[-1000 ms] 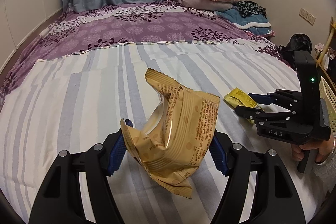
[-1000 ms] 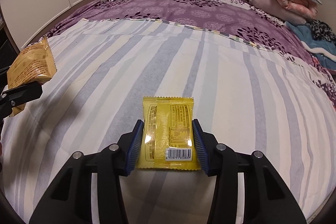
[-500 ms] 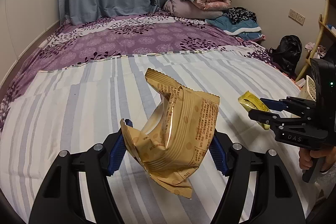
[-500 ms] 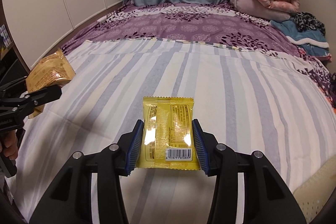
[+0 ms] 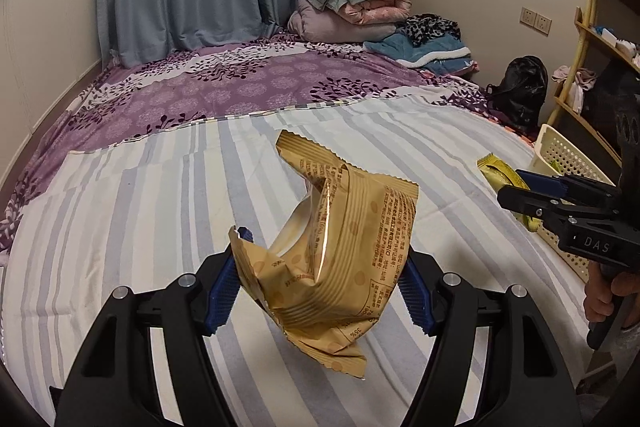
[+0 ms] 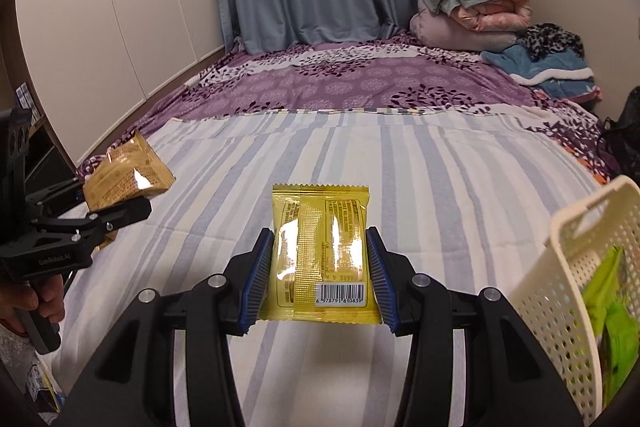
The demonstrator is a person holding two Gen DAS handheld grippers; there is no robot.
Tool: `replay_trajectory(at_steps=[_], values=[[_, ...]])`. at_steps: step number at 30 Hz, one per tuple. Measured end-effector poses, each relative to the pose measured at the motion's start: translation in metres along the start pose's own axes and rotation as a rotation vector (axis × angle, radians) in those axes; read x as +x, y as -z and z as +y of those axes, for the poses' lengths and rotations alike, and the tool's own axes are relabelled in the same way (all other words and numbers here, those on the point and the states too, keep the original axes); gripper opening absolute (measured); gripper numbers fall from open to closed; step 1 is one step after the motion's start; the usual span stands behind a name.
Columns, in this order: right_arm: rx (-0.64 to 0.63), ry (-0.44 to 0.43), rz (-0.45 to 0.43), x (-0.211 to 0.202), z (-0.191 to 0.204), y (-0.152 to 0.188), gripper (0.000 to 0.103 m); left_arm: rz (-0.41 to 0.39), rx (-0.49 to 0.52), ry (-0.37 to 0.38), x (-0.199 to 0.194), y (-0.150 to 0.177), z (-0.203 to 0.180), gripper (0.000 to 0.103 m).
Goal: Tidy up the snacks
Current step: 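Carry the yellow packet to the basket and release it with the right tool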
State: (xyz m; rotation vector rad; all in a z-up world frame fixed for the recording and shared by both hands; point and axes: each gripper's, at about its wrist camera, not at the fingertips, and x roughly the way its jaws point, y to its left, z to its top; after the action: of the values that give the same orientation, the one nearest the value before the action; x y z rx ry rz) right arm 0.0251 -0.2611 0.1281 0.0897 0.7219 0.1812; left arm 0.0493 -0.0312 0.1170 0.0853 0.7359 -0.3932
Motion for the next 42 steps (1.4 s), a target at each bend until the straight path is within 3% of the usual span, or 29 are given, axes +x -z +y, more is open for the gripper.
replay_trajectory(at_steps=[10,22,32,36,38,39,42], values=[[0.089,0.049,-0.075,-0.048,-0.037,0.017,0.047,-0.02,0.059,0.014,-0.022,0.003,-0.042,0.07],[0.245,0.208,-0.156,-0.11,-0.115,0.047,0.047,-0.031,0.159,0.073,-0.027,-0.001,-0.1,0.07],[0.356,0.324,-0.14,-0.133,-0.162,0.077,0.047,-0.029,0.239,0.119,-0.023,-0.005,-0.147,0.07],[0.384,0.321,-0.139,-0.137,-0.17,0.084,0.049,-0.022,0.268,0.135,-0.02,-0.007,-0.163,0.07],[0.387,0.34,-0.138,-0.141,-0.173,0.084,0.058,-0.02,0.28,0.143,-0.018,-0.009,-0.171,0.07],[0.401,0.336,-0.151,-0.144,-0.175,0.085,0.072,-0.02,0.288,0.149,-0.017,-0.011,-0.175,0.07],[0.415,0.345,-0.175,-0.153,-0.178,0.087,0.076,-0.021,0.311,0.166,-0.015,-0.014,-0.189,0.07]])
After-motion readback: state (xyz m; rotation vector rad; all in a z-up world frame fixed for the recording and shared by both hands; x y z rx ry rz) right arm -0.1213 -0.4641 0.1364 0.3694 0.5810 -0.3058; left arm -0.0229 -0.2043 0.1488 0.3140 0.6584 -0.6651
